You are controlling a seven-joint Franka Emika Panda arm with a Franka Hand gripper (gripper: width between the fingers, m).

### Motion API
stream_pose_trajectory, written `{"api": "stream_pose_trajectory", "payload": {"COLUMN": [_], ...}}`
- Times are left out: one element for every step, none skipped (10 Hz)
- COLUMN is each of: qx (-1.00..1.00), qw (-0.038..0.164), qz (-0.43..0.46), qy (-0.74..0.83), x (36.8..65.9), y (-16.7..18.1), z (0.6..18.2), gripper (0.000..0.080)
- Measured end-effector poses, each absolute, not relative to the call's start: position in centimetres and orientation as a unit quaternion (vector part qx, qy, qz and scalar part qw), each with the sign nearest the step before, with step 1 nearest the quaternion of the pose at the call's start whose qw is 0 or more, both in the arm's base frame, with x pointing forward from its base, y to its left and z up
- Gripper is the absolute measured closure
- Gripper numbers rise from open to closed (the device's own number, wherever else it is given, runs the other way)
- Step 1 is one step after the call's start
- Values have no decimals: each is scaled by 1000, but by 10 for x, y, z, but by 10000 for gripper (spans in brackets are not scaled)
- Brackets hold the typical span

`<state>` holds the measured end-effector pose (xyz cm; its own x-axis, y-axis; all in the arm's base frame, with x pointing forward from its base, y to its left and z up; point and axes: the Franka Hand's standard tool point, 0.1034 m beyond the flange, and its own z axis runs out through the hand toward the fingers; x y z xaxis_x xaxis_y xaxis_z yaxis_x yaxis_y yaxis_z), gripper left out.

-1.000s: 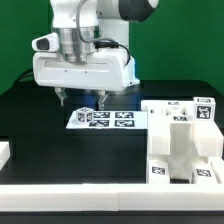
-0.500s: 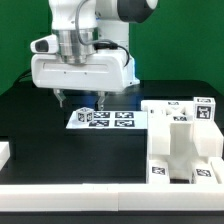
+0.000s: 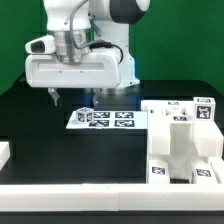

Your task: Assemble chair

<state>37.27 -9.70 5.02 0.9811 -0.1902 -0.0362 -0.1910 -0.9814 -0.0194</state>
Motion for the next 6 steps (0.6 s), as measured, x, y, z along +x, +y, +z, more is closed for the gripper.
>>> {"api": "stream_pose_trajectory", "payload": {"qx": [-995,-995,-995,-994,-993,-991], "qw": [11,12,17,21,23,22], "qz": [17,18,27,33,38,41], "qy": [96,96,97,99,109,128], "x": [372,372,369,368,367,367], "y": [-97,-97,-95,-94,-93,-93], "z": [50,50,49,48,47,46], "gripper": [151,151,151,151,151,151]}}
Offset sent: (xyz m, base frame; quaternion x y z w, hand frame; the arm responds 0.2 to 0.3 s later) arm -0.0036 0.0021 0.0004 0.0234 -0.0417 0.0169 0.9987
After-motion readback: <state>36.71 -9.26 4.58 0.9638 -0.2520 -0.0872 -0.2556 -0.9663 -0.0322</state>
